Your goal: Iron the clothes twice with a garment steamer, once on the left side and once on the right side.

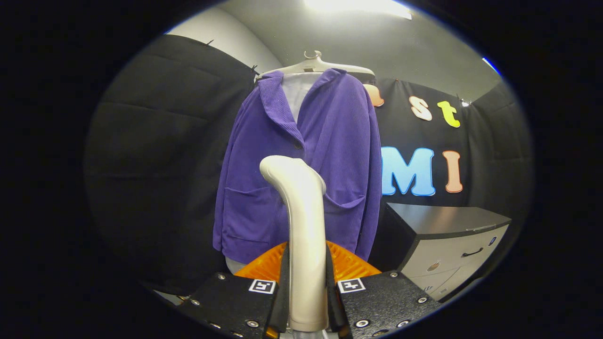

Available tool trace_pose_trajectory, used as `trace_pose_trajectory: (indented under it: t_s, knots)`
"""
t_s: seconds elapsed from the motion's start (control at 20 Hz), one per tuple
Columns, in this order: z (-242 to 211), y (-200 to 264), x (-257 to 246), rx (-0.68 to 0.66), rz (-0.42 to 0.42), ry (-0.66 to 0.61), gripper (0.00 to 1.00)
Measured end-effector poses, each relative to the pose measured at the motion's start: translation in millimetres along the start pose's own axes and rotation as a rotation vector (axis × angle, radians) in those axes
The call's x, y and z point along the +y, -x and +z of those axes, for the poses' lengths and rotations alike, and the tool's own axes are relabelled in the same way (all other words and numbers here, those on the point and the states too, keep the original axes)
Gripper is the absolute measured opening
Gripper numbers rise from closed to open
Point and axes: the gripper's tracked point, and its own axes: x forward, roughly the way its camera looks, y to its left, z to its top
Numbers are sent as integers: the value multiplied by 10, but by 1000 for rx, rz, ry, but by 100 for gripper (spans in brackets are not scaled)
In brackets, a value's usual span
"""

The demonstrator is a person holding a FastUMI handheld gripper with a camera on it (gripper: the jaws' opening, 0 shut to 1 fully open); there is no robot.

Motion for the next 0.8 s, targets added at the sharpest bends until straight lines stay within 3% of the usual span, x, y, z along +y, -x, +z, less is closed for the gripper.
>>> trace_pose_trajectory:
  t_s: [0.45,0.8]
  knots:
    - [1106,46,317,-203,59,-5,33]
    - [1822,-250,485,-300,67,-18,34]
